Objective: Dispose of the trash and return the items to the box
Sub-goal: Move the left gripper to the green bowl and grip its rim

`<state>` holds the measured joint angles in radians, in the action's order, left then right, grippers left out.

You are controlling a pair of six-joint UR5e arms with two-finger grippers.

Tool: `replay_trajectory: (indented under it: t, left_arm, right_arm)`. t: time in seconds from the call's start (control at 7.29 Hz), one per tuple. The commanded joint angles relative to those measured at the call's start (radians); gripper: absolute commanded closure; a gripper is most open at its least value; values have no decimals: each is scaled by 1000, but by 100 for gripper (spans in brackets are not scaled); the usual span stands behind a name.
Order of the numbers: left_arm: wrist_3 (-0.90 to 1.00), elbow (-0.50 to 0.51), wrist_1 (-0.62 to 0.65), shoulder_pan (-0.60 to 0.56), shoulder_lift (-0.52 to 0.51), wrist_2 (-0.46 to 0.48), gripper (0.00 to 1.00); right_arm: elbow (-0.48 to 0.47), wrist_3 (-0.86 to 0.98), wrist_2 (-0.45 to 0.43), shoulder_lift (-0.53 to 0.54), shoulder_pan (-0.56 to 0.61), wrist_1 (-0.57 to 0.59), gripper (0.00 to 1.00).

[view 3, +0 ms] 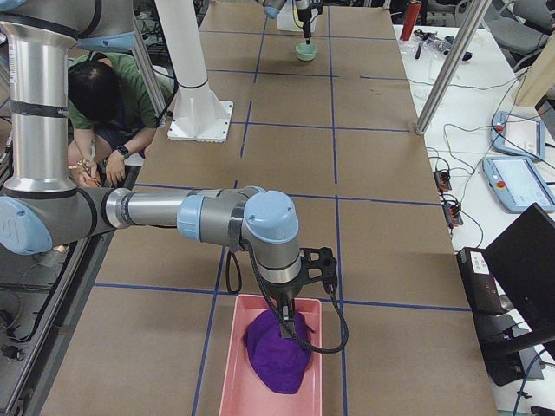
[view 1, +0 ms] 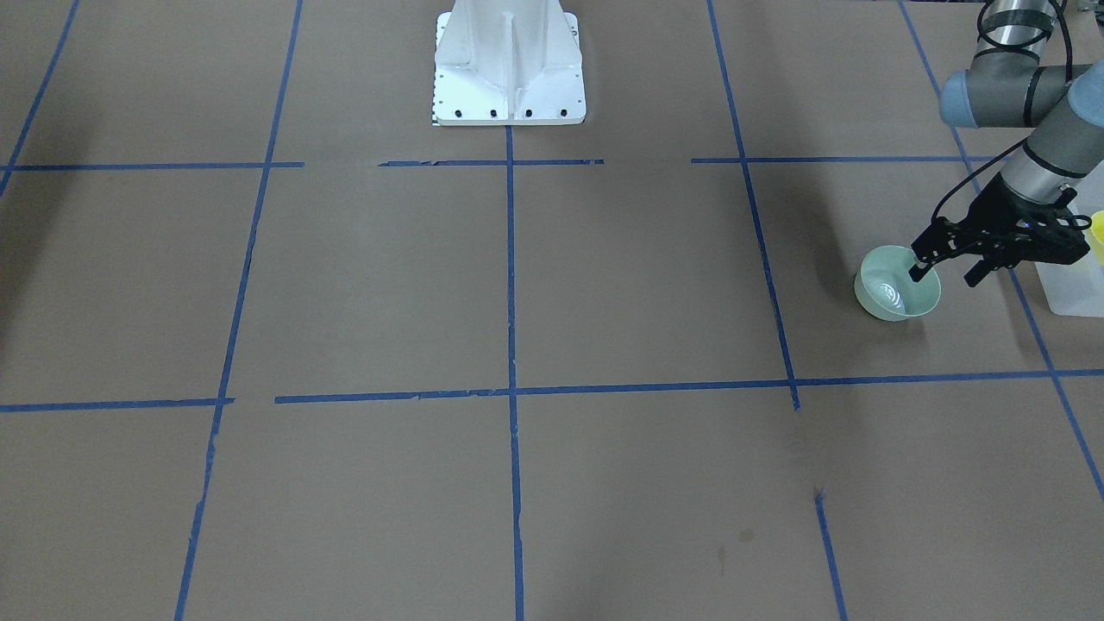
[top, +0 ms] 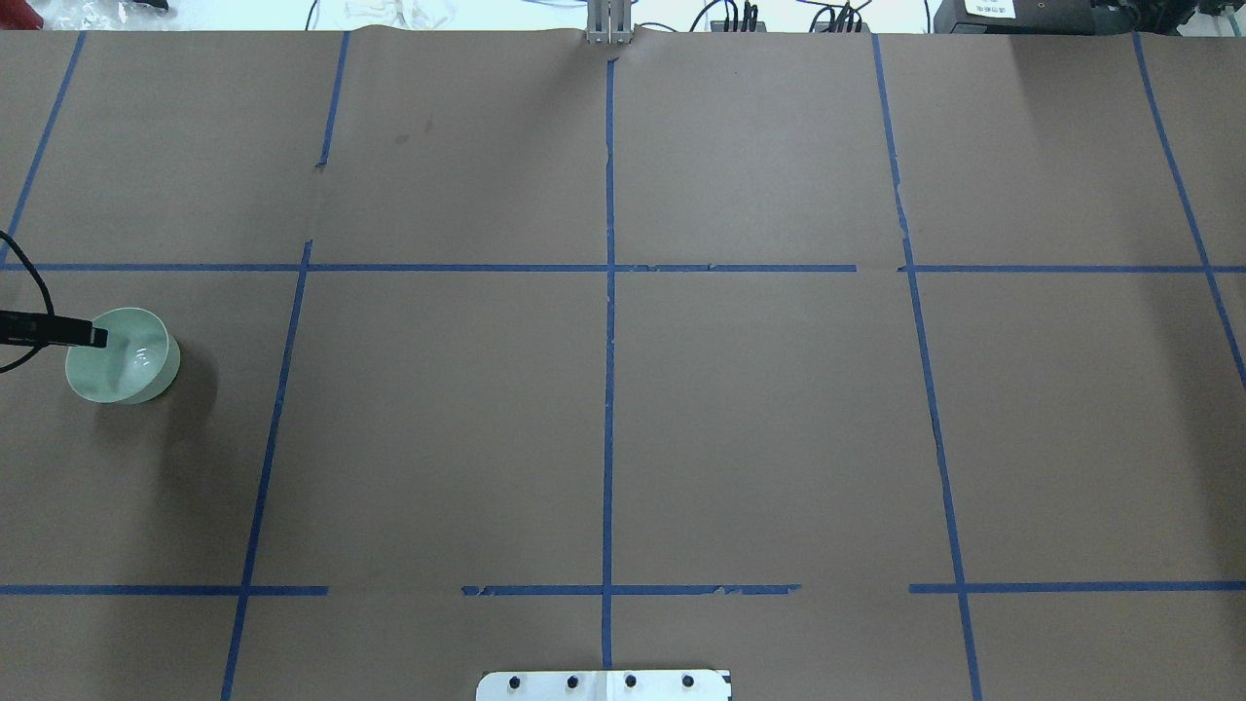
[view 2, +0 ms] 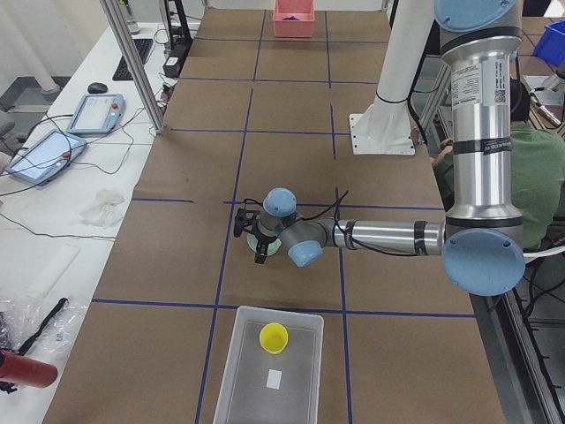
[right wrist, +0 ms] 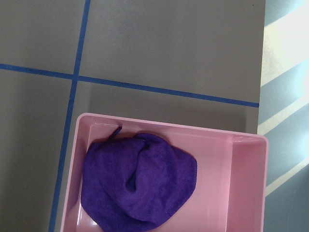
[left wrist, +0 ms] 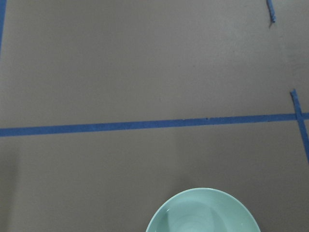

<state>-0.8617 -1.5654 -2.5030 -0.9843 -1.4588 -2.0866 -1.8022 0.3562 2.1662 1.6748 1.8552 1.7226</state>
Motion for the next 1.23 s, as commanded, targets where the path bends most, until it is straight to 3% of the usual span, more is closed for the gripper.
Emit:
replay_trajectory:
  t: [0.0, 0.14, 0.27, 0.41, 0.82, 1.1]
  left_arm:
    - [-2, 33, -4, 21, 0, 10, 17]
    - [-5, 37, -2, 21, 0, 10, 48]
    - [-3, 39, 0, 21, 0, 8, 91]
    - [0, 38, 0, 21, 0, 8, 100]
    - [-2, 18, 6, 18, 2, -7, 100]
    - [1, -31, 10, 1, 2, -178, 100]
  right_arm:
    - [-29, -3, 3, 2, -13, 2, 0]
    - [-45, -19, 17, -1, -25, 2, 0]
    - [-64, -130, 102, -6, -65, 3, 0]
    - [-92, -232, 147, -10, -120, 5, 0]
    - [-131, -332, 150, -42, -209, 8, 0]
    - [-126, -463, 141, -81, -298, 6, 0]
